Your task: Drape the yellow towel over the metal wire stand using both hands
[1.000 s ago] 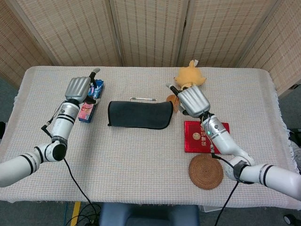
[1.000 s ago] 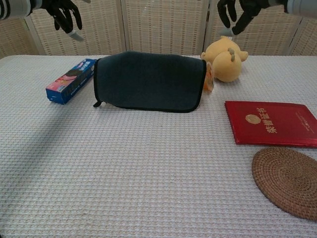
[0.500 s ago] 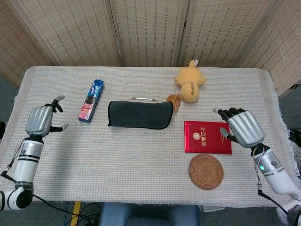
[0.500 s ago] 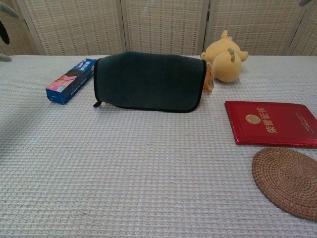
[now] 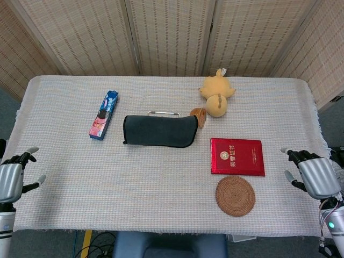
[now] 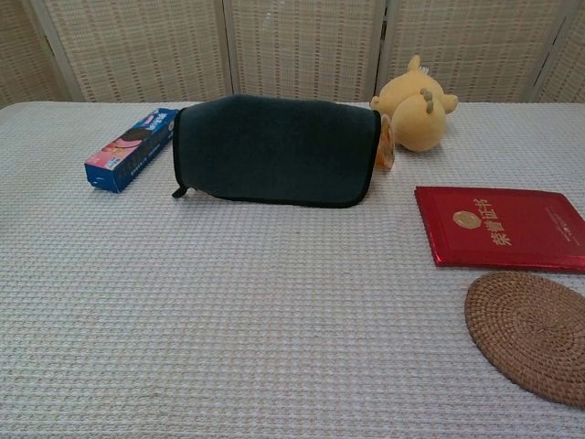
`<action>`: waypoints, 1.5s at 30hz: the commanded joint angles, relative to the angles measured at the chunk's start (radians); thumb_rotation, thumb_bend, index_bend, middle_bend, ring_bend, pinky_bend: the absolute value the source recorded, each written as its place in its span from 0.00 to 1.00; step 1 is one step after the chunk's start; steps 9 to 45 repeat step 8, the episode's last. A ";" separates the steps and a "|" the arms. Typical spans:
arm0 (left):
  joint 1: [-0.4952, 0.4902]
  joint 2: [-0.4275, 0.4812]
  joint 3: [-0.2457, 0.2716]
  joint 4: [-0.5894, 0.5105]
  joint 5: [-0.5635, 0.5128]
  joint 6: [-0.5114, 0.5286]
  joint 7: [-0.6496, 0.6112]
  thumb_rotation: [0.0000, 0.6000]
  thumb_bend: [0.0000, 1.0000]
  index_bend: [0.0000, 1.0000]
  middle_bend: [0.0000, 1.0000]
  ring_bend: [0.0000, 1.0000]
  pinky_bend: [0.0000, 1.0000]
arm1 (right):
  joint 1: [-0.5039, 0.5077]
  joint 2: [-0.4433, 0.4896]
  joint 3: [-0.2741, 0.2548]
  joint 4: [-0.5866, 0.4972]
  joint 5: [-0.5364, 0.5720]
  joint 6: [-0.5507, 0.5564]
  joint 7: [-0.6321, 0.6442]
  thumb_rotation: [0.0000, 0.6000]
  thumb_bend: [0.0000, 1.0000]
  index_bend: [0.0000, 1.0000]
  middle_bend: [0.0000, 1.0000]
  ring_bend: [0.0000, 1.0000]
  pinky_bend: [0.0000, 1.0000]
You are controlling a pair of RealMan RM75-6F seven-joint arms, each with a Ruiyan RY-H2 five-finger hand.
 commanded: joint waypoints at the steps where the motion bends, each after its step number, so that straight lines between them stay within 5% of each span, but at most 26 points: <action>1: 0.033 0.002 0.014 -0.018 0.025 0.016 0.025 1.00 0.21 0.25 0.45 0.40 0.45 | -0.028 -0.025 -0.006 0.025 -0.010 0.017 0.026 1.00 0.34 0.24 0.39 0.34 0.43; 8: 0.061 -0.001 0.005 -0.030 0.043 -0.016 0.068 1.00 0.21 0.19 0.27 0.16 0.35 | -0.059 -0.051 0.013 0.039 -0.017 0.044 0.009 1.00 0.34 0.17 0.32 0.28 0.35; 45: 0.061 -0.001 0.005 -0.030 0.043 -0.016 0.068 1.00 0.21 0.19 0.27 0.16 0.35 | -0.059 -0.051 0.013 0.039 -0.017 0.044 0.009 1.00 0.34 0.17 0.32 0.28 0.35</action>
